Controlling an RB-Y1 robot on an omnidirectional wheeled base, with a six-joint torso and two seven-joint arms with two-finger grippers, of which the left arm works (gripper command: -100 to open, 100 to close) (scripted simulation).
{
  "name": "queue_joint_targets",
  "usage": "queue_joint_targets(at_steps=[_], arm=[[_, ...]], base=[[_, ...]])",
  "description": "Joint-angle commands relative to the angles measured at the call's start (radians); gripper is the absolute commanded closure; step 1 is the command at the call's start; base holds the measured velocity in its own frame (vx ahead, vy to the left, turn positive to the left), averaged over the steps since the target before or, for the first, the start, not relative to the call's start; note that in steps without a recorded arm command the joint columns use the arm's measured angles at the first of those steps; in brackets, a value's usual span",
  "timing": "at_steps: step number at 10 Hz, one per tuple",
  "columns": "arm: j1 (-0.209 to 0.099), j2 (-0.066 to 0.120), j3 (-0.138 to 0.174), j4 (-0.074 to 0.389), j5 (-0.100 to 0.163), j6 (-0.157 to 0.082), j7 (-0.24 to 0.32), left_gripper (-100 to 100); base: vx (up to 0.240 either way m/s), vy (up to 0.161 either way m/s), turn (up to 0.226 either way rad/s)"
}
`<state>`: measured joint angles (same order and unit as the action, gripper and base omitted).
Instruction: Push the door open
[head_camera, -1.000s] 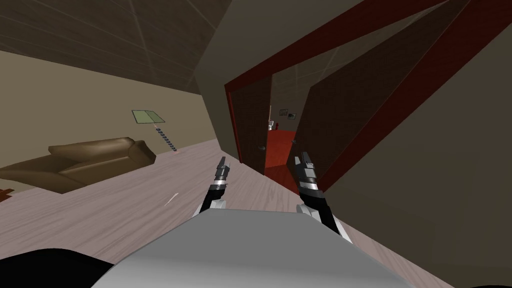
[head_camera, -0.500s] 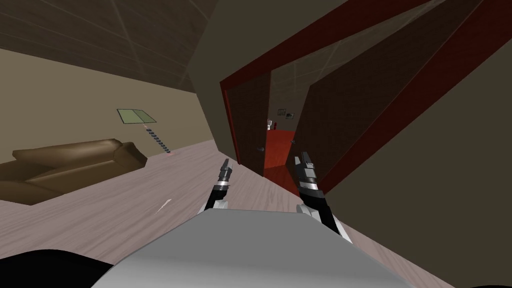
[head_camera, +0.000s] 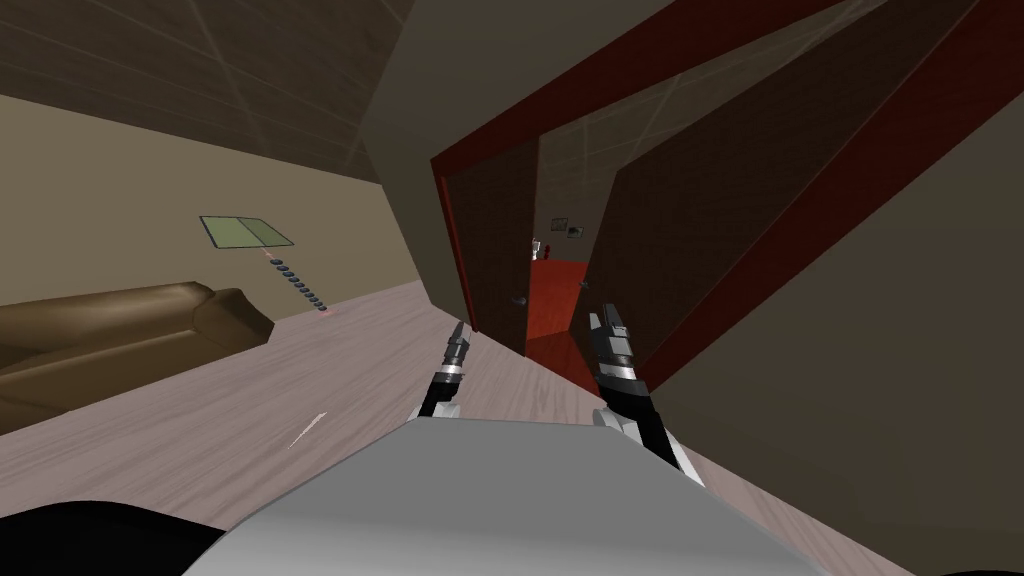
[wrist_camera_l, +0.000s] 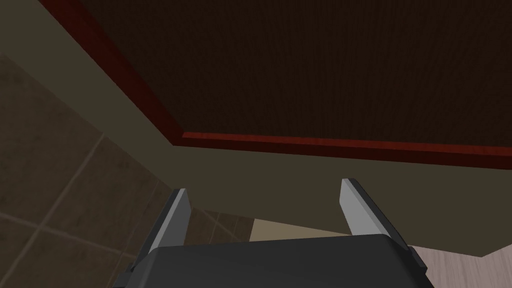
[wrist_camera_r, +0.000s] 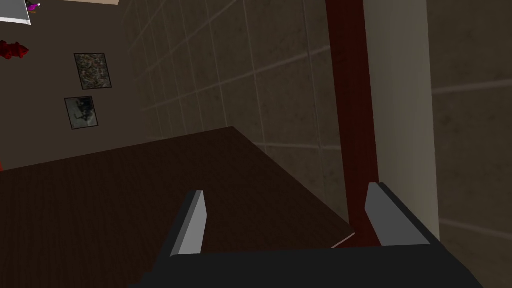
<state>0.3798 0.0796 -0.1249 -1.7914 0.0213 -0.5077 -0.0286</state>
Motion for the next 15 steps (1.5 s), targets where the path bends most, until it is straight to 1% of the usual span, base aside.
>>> queue_joint_targets(at_steps=[1, 8, 15], arm=[[-0.015, -0.001, -0.002, 0.030, -0.001, -0.010, 0.000, -100], [-0.073, 0.010, -0.037, 0.201, -0.004, -0.054, 0.012, -100], [-0.131, 0.012, -0.072, 0.371, -0.007, -0.097, 0.024, -100]], base=[[0.070, 0.003, -0.025], [0.094, 0.013, -0.064], [0.097, 0.017, -0.067]])
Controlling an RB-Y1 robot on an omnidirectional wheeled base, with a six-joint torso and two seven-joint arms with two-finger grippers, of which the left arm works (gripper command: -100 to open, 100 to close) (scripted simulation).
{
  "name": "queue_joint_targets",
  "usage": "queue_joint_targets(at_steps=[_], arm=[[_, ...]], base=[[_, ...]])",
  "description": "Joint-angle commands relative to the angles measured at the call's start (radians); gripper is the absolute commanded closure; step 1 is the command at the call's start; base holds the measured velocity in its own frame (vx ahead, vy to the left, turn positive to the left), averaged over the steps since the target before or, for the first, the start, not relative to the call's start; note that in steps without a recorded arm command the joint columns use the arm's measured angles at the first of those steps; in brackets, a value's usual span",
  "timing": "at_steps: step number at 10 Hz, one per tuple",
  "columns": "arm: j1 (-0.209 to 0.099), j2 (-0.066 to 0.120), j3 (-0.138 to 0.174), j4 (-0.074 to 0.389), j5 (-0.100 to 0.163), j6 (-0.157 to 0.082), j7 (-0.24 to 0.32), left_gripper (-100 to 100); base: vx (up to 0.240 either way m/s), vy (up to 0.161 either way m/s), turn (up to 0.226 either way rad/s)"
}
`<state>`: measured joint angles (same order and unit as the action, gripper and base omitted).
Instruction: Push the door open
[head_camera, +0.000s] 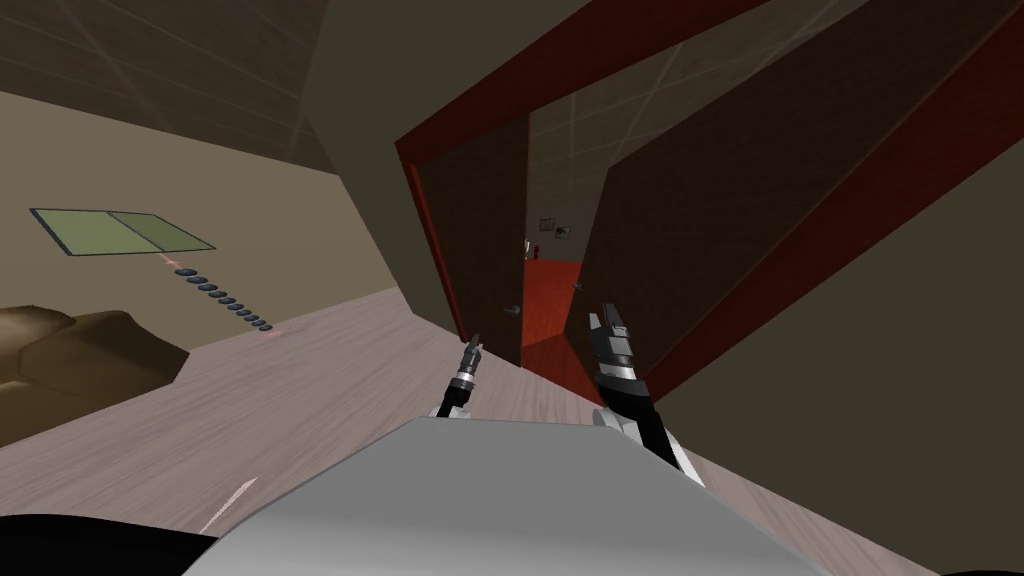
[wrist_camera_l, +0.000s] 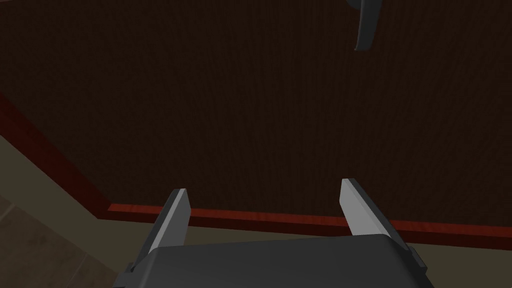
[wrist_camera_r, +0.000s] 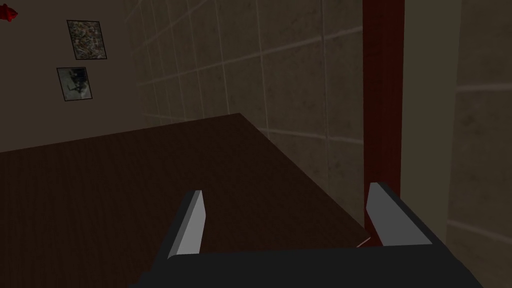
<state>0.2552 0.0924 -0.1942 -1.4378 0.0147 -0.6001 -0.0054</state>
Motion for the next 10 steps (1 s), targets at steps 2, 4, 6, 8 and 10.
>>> queue_joint_targets(at_steps=[2, 4, 6, 8, 10], arm=[[-0.022, 0.000, -0.013, 0.065, -0.001, -0.017, 0.005, -100], [-0.038, -0.001, -0.022, 0.111, -0.002, -0.029, 0.008, -100], [-0.053, -0.003, -0.031, 0.156, -0.003, -0.041, 0.011, -100], [-0.068, -0.004, -0.041, 0.199, -0.004, -0.052, 0.014, -100], [-0.082, -0.006, -0.049, 0.240, -0.004, -0.062, 0.017, -100]], base=[[0.091, 0.017, -0.067], [0.097, 0.014, -0.063], [0.094, 0.021, -0.062], [0.103, 0.029, -0.059], [0.103, 0.022, -0.061]])
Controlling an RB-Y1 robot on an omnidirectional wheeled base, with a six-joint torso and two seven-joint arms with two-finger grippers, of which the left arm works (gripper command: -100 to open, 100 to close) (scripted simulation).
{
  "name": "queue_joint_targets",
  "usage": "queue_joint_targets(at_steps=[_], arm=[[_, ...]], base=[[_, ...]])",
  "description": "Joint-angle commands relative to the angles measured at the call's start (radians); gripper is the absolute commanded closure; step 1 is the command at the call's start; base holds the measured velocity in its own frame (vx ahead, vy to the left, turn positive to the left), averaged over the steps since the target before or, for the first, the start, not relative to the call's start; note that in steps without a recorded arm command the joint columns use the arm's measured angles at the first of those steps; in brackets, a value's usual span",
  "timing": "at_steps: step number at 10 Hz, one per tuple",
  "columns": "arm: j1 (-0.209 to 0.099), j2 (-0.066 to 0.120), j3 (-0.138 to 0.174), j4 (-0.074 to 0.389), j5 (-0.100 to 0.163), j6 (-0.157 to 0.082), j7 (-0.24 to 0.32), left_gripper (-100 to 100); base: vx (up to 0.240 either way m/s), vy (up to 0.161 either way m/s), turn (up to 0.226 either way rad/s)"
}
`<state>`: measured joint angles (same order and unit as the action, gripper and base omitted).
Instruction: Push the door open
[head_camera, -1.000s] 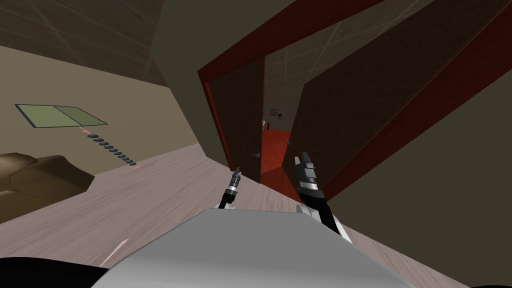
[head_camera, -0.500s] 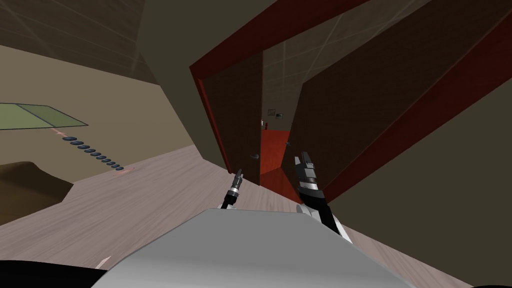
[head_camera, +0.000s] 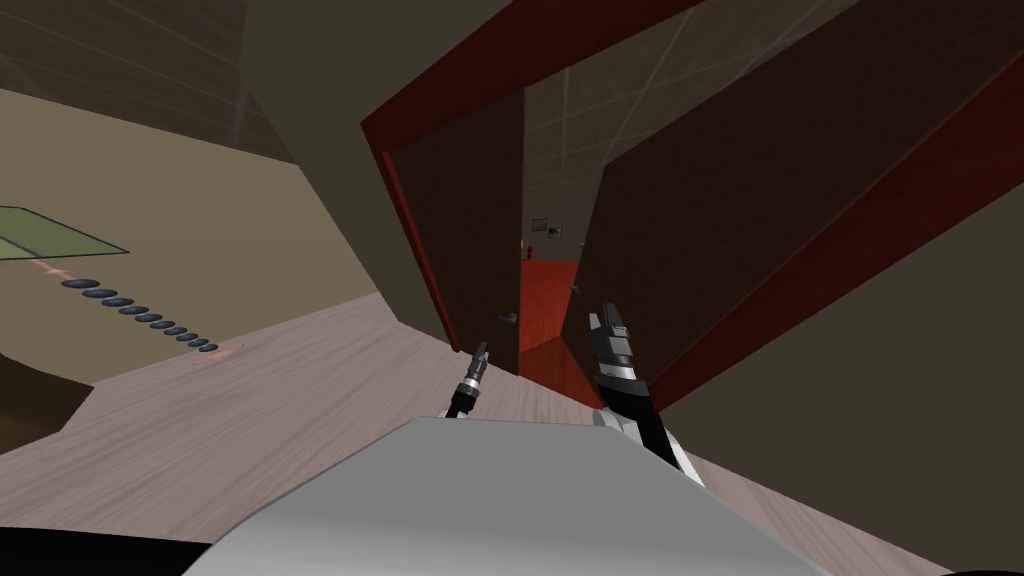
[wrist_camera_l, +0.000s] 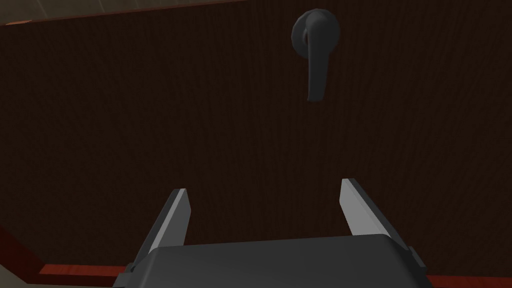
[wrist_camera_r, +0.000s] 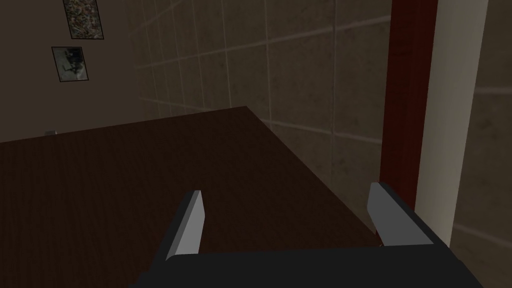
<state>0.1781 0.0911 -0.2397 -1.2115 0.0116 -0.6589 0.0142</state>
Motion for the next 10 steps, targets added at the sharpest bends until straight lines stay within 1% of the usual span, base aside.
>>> queue_joint_targets(at_steps=[1, 5, 6, 7, 8, 9, 10], arm=[[-0.012, -0.006, -0.008, 0.034, -0.002, -0.009, -0.001, -100], [-0.037, -0.011, -0.023, 0.107, -0.003, -0.027, 0.004, -100], [-0.049, -0.014, -0.030, 0.142, -0.004, -0.036, 0.007, -100], [-0.049, -0.014, -0.030, 0.142, -0.004, -0.036, 0.007, -100], [-0.053, -0.016, -0.033, 0.156, -0.004, -0.040, 0.008, -100], [-0.063, -0.019, -0.039, 0.184, -0.004, -0.047, 0.010, -100], [-0.068, -0.020, -0.042, 0.198, -0.005, -0.051, 0.011, -100]], base=[[0.088, 0.018, -0.052], [0.087, 0.022, -0.049], [0.128, 0.055, -0.080], [0.106, 0.037, -0.035], [0.070, 0.011, -0.022], [0.111, 0.021, -0.064], [0.108, 0.037, -0.053]])
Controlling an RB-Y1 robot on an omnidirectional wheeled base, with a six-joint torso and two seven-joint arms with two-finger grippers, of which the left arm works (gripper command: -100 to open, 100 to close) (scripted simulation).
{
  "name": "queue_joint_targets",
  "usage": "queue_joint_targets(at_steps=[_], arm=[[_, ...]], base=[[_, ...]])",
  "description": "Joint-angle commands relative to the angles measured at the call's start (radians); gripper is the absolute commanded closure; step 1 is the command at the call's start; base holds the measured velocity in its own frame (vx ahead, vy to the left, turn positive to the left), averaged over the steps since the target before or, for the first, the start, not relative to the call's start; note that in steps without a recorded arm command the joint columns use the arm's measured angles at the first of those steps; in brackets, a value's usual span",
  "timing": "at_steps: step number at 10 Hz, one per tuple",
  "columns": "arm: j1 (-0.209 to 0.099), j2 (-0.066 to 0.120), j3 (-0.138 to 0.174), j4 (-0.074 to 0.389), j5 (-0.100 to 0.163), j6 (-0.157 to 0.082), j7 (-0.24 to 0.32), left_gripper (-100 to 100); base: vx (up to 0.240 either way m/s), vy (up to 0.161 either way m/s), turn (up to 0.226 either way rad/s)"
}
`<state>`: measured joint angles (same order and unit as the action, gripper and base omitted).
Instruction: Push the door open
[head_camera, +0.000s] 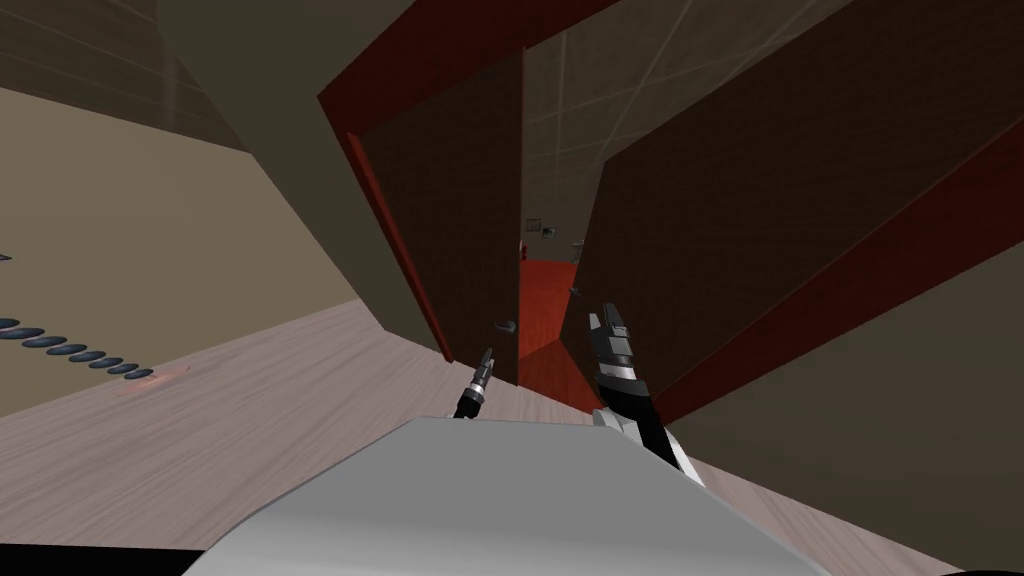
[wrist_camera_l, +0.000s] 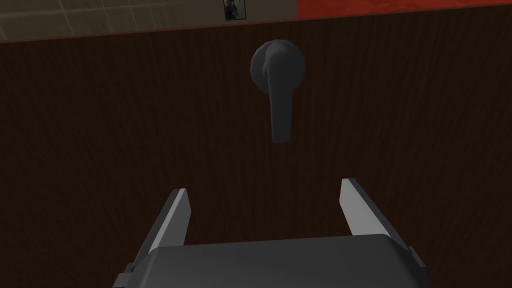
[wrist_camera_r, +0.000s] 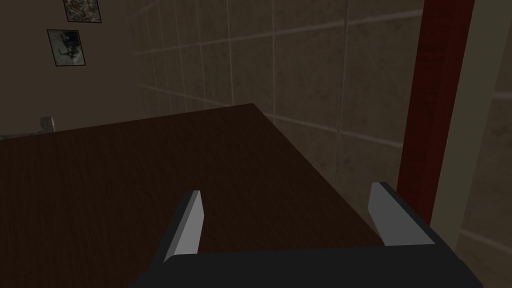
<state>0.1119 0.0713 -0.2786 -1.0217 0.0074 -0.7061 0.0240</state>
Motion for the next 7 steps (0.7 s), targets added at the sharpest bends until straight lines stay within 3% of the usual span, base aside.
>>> queue_joint_targets(at_steps=[1, 4, 5, 7], arm=[[-0.009, -0.003, -0.007, 0.031, -0.001, -0.009, 0.003, -100], [-0.027, -0.011, -0.018, 0.082, -0.002, -0.022, 0.006, -100], [-0.019, -0.008, -0.017, 0.066, -0.002, -0.017, 0.006, -100], [-0.027, -0.004, -0.011, 0.077, 0.000, -0.019, 0.005, -100]], base=[[0.113, 0.040, -0.048], [0.127, 0.041, -0.051], [0.041, 0.019, -0.009], [0.132, -0.033, -0.029]])
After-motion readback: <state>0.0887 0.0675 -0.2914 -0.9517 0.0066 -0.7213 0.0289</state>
